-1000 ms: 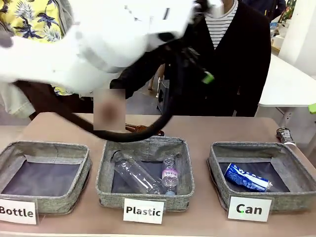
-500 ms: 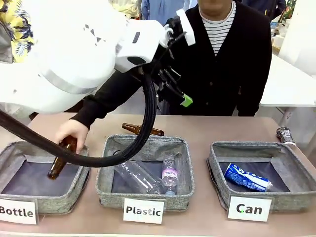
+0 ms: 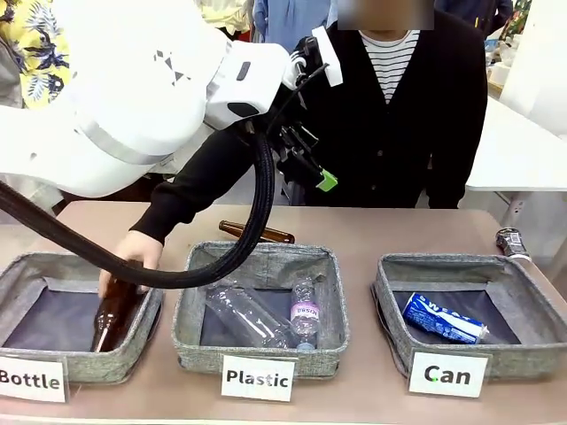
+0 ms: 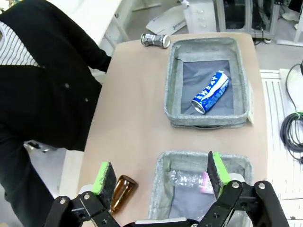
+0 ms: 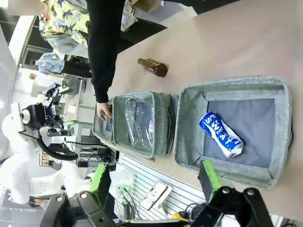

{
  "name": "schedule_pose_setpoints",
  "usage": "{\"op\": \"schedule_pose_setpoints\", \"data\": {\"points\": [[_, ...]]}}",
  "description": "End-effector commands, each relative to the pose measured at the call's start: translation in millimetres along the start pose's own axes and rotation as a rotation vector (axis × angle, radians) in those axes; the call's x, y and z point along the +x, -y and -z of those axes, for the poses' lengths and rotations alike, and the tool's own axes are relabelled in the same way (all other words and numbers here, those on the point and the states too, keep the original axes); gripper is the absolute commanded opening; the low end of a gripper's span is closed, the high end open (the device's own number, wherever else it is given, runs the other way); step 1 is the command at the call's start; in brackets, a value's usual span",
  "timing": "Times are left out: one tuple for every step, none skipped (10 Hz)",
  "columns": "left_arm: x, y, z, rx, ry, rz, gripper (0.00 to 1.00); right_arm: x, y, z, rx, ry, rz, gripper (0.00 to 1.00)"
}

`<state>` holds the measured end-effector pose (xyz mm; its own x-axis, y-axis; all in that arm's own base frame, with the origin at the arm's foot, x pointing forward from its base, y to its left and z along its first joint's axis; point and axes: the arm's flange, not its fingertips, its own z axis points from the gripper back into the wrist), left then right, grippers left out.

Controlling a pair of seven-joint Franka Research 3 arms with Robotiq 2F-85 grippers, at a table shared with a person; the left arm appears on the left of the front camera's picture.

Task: Sort the can waste into the basket.
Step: Pick up the can waste from the table and place it in the right Fabric basket.

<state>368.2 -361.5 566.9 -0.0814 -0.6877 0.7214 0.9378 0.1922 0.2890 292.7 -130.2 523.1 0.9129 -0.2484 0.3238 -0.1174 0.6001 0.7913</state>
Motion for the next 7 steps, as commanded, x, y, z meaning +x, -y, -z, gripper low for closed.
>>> {"op": "schedule_pose_setpoints", "data": {"points": [[5,2,-1,-0.004,0.002,0.009,1.0,5,-7,3,-0.008,0.013,0.05,1.0],[4,2,-2,-0.008,-0.003,0.012,1.0,6,-9,2,-0.015,0.023,0.081,1.0],[1,0,-6,-0.012,-0.01,0.009,1.0,9,-12,4,-0.023,0.045,0.11,1.0],[-5,-5,-18,-0.016,-0.018,-0.018,1.0,12,-21,11,-0.005,0.019,0.139,1.0],[-15,-13,-38,0.04,-0.033,-0.077,1.0,15,-30,23,0.051,-0.036,0.124,1.0],[-28,-23,-64,0.062,-0.025,-0.162,1.0,21,-37,43,0.106,-0.1,0.112,1.0],[-45,-34,-94,0.066,-0.039,-0.262,1.0,27,-45,67,0.163,-0.158,0.088,1.0]]}}
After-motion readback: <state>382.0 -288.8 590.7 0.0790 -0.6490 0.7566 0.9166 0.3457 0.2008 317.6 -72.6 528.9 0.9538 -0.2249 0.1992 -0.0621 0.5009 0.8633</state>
